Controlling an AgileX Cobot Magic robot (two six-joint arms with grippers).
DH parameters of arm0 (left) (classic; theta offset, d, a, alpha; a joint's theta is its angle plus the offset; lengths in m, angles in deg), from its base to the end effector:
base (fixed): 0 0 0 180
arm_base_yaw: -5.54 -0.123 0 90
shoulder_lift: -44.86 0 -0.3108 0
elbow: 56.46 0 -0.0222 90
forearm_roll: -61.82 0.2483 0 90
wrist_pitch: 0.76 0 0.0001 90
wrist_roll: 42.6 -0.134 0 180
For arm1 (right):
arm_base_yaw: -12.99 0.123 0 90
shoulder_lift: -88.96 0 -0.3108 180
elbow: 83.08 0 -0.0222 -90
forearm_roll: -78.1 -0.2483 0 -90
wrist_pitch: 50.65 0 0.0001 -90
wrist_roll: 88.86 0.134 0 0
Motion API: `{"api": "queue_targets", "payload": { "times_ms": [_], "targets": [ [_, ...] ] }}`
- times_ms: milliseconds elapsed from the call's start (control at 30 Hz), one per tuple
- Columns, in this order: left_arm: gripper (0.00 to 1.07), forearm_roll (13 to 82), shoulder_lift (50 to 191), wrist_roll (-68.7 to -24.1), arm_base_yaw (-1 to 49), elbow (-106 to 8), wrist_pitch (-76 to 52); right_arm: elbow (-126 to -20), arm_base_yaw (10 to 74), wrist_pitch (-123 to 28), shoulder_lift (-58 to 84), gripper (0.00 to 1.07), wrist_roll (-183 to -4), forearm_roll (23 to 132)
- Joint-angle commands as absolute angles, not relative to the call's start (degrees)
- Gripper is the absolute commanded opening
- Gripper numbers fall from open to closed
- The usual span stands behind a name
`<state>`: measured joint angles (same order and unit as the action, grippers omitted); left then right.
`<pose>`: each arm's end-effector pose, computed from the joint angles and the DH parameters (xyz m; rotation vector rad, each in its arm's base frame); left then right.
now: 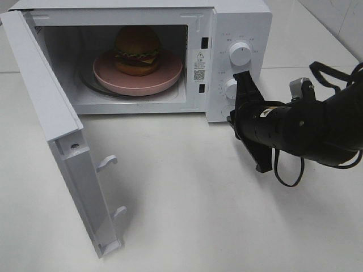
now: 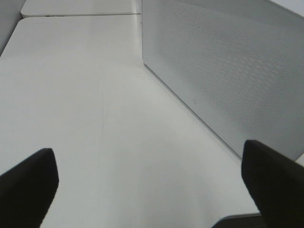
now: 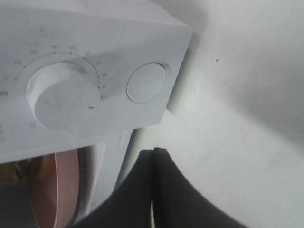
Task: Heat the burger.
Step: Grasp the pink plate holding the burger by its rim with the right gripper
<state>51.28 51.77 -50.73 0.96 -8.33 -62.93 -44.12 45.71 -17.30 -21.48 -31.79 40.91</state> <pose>0.0019 -0.0216 0.2611 0.0766 2.0315 -0.0806 0.3282 0.1580 0.1453 1.2399 1.8518 0.8988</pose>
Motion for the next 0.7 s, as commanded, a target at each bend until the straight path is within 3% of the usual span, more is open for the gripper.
{"api": "queue_targets", "payload": {
  "times_ms": [33, 700],
  "targets": [
    [1.0, 51.0, 51.3, -50.4, 1.3, -8.2, -62.4, -43.6, 45.9, -21.0, -18.9, 0.01, -37.0, 41.5],
    [1.0, 51.0, 51.3, -50.4, 1.3, -8.2, -62.4, -46.5, 45.7, -48.0, -8.2, 0.02, -84.0, 42.3]
  ]
}}
